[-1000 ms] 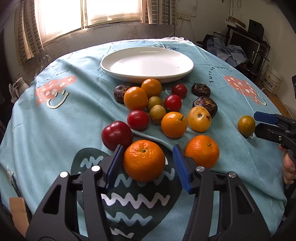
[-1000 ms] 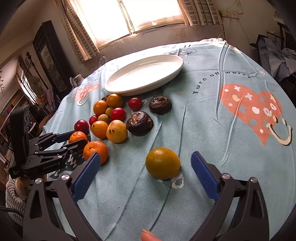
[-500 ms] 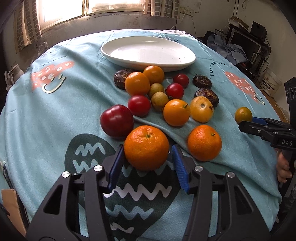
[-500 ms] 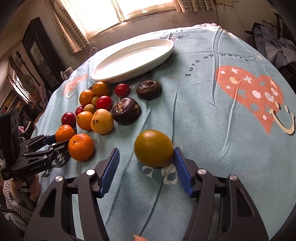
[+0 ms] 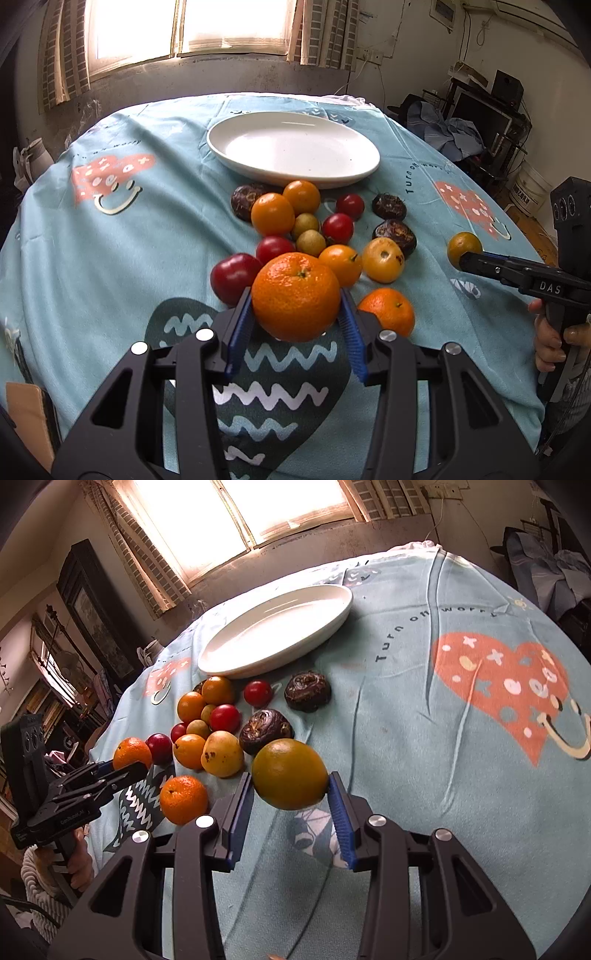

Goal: Organize fruits
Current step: 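Carry both fruits onto the white plate and open both tools, then withdraw both tools from the plate back toward the fruit cluster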

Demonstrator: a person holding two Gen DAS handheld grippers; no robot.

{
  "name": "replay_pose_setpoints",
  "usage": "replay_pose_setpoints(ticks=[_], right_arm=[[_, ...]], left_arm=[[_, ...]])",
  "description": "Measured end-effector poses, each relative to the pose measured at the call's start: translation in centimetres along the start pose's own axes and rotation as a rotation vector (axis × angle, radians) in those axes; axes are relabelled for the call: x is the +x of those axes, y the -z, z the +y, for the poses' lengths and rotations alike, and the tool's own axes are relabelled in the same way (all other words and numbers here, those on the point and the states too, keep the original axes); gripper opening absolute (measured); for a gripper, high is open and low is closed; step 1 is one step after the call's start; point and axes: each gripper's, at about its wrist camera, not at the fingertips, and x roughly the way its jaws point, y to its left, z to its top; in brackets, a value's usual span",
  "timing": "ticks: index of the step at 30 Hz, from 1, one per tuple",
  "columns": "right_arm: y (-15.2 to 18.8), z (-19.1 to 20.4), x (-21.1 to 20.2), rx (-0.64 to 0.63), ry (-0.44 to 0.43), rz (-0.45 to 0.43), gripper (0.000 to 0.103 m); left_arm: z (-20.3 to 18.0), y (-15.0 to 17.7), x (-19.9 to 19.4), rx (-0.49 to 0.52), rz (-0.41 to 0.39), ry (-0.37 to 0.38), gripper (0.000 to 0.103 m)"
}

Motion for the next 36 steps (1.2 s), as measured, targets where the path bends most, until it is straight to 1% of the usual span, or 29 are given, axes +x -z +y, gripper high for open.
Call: replay_pose_setpoints(ticks=[2,4,6,7,9,13,16,17,18,19,20,21,23,25,28,29,30,31,32,33,34,35,36], right_arm=[[-1.7,0.9,0.0,-0.028,0.011,-0.001,0.041],[-4.1,2.2,0.0,-0.068,0.023,-0.034,0.041],[-6.7,3.3,0.8,-0.094,0.044,-0.064,0.041],[-7.8,3.6,1.5,-0.096,0.050,-0.071,0.041],[-9.9,4.0,3.7,-0.096,0.058,-0.059,0.041],[-11.9,3.7,8.7,-0.087,0.080,-0.016,0.041],[-12.3,3.1,11.1,-0.087,0.084,0.017,0.042],[-12.4,3.1,11.5,-0.094,0.089,0.029,0.044],[-12.5,3.1,11.5,-0.112,0.087,0.023,0.047],[-12.5,3.2,11.3,-0.129,0.098,0.002,0.052],[-12.5,3.2,10.9,-0.143,0.117,-0.027,0.059],[-12.5,3.2,10.6,-0.152,0.130,-0.050,0.063],[-12.5,3.2,10.0,-0.149,0.117,-0.063,0.063],[-12.3,3.1,8.8,-0.132,0.091,-0.089,0.063],[-12.1,3.7,4.7,-0.134,0.063,-0.198,0.063],[-11.9,4.1,3.0,-0.150,0.061,-0.240,0.066],[-11.6,4.6,1.3,-0.172,0.068,-0.289,0.070],[-11.0,5.1,-0.2,-0.201,0.092,-0.338,0.092],[-10.3,5.4,-1.2,-0.231,0.132,-0.368,0.102],[-9.4,5.7,-1.4,-0.268,0.166,-0.366,0.102],[-8.8,5.8,-1.0,-0.288,0.188,-0.329,0.102],[-7.9,5.6,-0.7,-0.281,0.202,-0.313,0.102],[-7.0,5.4,-0.7,-0.272,0.195,-0.315,0.102]], left_arm=[[-0.4,-2.3,-0.2,0.016,-0.016,-0.014,0.046],[-0.7,-5.0,0.0,0.017,-0.042,-0.025,0.046],[-0.8,-7.5,1.2,0.010,-0.046,-0.023,0.046],[-0.8,-8.6,2.1,0.002,-0.042,-0.021,0.046],[-0.8,-10.4,4.3,-0.009,-0.026,-0.030,0.046],[0.0,-11.9,8.4,-0.041,0.017,-0.045,0.046],[1.0,-11.9,10.3,-0.064,0.038,-0.036,0.047],[1.1,-11.9,10.6,-0.065,0.039,-0.027,0.052],[1.2,-11.9,10.7,-0.066,0.030,-0.021,0.065],[1.2,-12.0,10.6,-0.063,0.017,-0.025,0.069],[1.1,-12.1,10.5,-0.055,0.006,-0.029,0.070],[1.2,-12.1,10.3,-0.048,0.000,-0.024,0.070],[1.3,-11.9,9.6,-0.047,-0.011,-0.017,0.073],[1.8,-11.5,8.8,-0.051,-0.028,-0.040,0.078],[3.2,-11.1,7.2,-0.088,-0.072,-0.093,0.084],[3.7,-10.9,6.5,-0.109,-0.088,-0.102,0.086],[4.2,-10.7,5.8,-0.131,-0.103,-0.109,0.088],[4.7,-10.3,5.1,-0.153,-0.116,-0.114,0.089],[5.0,-9.7,4.3,-0.171,-0.127,-0.118,0.090],[5.2,-9.0,3.6,-0.185,-0.138,-0.123,0.092],[5.3,-8.2,3.0,-0.194,-0.145,-0.131,0.093],[5.3,-7.2,2.4,-0.194,-0.144,-0.143,0.094],[5.2,-6.1,1.9,-0.185,-0.136,-0.157,0.094]])
